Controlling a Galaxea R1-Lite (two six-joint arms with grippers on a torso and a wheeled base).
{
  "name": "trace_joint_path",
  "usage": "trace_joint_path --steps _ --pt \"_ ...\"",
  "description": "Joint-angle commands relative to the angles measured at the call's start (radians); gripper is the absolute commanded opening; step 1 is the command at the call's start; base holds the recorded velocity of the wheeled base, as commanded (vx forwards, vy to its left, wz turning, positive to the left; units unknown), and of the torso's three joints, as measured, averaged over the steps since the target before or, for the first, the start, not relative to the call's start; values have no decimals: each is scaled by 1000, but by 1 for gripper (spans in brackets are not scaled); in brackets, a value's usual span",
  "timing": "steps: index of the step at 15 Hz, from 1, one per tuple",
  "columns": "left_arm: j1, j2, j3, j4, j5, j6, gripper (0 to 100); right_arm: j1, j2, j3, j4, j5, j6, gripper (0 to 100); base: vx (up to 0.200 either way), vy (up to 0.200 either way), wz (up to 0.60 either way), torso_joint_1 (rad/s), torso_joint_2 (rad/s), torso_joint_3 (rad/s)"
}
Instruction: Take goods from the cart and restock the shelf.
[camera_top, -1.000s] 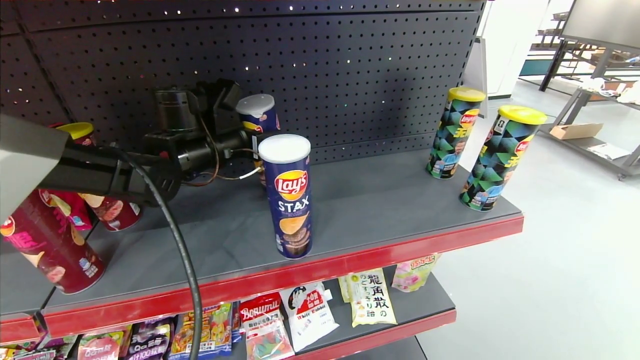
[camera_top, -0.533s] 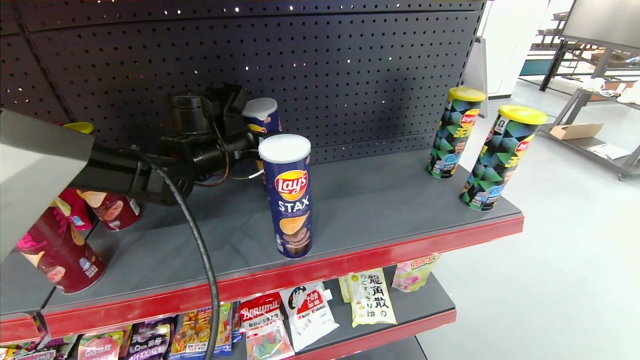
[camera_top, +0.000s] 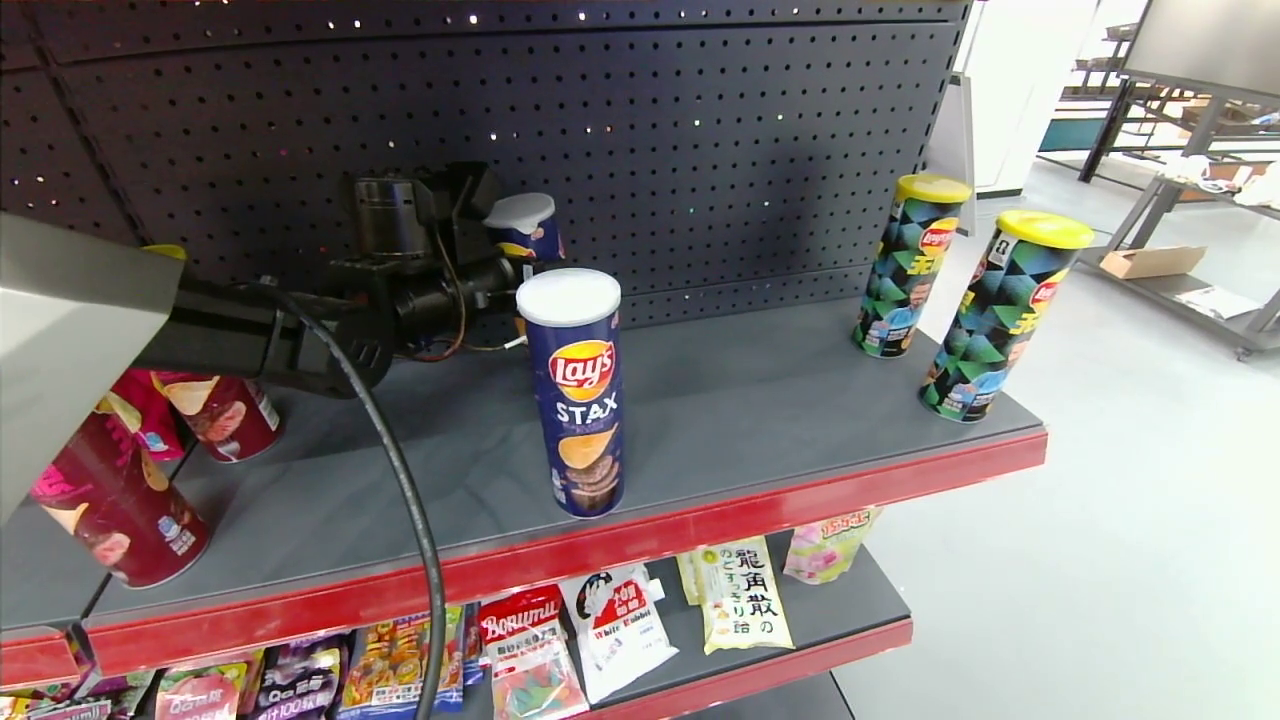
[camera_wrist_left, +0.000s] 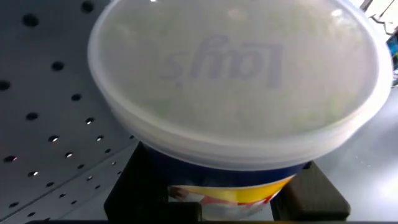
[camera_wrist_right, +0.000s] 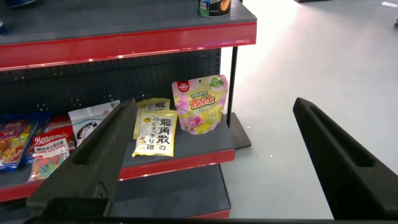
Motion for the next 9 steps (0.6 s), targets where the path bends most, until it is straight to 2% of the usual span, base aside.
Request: trace_joint_path --steps 1,3,9 --pt "0 -18 -2 12 -1 -1 0 0 1 0 0 1 -1 100 0 0 0 0 0 0" --pt "0 -50 4 57 -3 -1 0 0 1 0 0 1 -1 100 0 0 0 0 0 0" --pt "0 -66 36 86 -3 5 0 0 1 0 0 1 -1 100 0 0 0 0 0 0"
